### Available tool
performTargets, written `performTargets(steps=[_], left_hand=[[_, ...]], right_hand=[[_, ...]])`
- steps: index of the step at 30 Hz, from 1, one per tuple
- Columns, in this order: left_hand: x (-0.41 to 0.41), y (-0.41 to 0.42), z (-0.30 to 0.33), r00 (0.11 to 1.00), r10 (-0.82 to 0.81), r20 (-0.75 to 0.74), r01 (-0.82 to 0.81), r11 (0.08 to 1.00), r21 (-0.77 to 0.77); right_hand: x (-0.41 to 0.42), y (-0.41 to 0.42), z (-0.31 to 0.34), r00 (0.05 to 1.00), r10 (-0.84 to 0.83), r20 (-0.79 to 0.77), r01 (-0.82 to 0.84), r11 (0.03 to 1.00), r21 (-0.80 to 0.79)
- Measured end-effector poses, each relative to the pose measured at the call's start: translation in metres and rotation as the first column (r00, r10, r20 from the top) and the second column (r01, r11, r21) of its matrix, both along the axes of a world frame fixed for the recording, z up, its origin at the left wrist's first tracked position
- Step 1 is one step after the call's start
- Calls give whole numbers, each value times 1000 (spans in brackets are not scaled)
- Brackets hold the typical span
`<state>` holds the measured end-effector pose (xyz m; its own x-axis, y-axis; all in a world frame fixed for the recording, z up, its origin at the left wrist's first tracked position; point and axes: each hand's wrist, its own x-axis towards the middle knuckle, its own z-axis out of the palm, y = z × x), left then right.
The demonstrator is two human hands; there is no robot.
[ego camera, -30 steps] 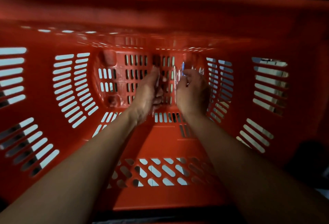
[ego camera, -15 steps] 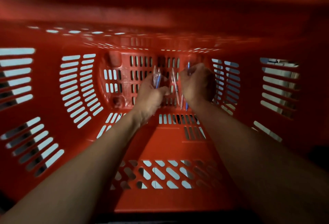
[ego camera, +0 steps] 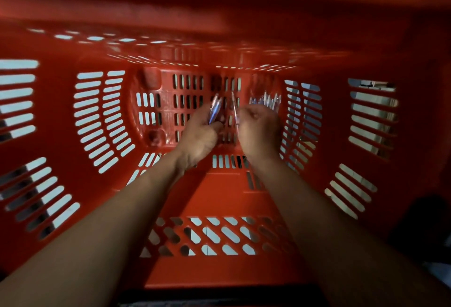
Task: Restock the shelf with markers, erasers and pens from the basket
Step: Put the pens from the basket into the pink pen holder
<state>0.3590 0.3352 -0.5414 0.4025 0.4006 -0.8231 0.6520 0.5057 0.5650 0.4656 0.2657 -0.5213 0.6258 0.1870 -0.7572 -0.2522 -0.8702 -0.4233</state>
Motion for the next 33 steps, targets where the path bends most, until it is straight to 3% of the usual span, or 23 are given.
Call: performTargets(steps=[2, 5, 9, 16, 23, 26, 29, 31, 33], left_hand=[[-1, 0, -1, 996, 79, -36, -80, 996, -43], [-1, 0, -1, 998, 51, -37, -52, 998, -28], [2, 3, 4, 1000, -25, -17, 25, 1000, 7], [7, 6, 12, 999, -9, -38, 9, 1000, -3], [11, 7, 16, 1000, 20, -15, -19, 1000, 24], [14, 9, 18, 999, 49, -11, -48, 997, 58], [15, 12, 18, 1000, -13, 15, 13, 1000, 23], [14, 13, 16, 999, 25, 24, -24, 999, -38], [13, 14, 13, 996, 84, -29, -85, 996, -35]], right_hand=[[5, -5, -8, 992, -37, 120, 59, 980, -189], [16, -12, -20, 971, -18, 237, 109, 920, -376], [20, -13, -32, 976, 57, 211, 64, 849, -525], [25, -9, -32, 974, 195, 119, -86, 796, -600], [12, -17, -16, 945, 230, 233, -92, 870, -485], [-3, -14, -3, 971, 200, 135, -171, 965, -201], [-20, -8, 15, 983, 155, -98, -141, 980, 139], [-24, -8, 19, 973, 145, -179, -106, 972, 210], [-21, -8, 17, 982, 123, -142, -99, 982, 162]])
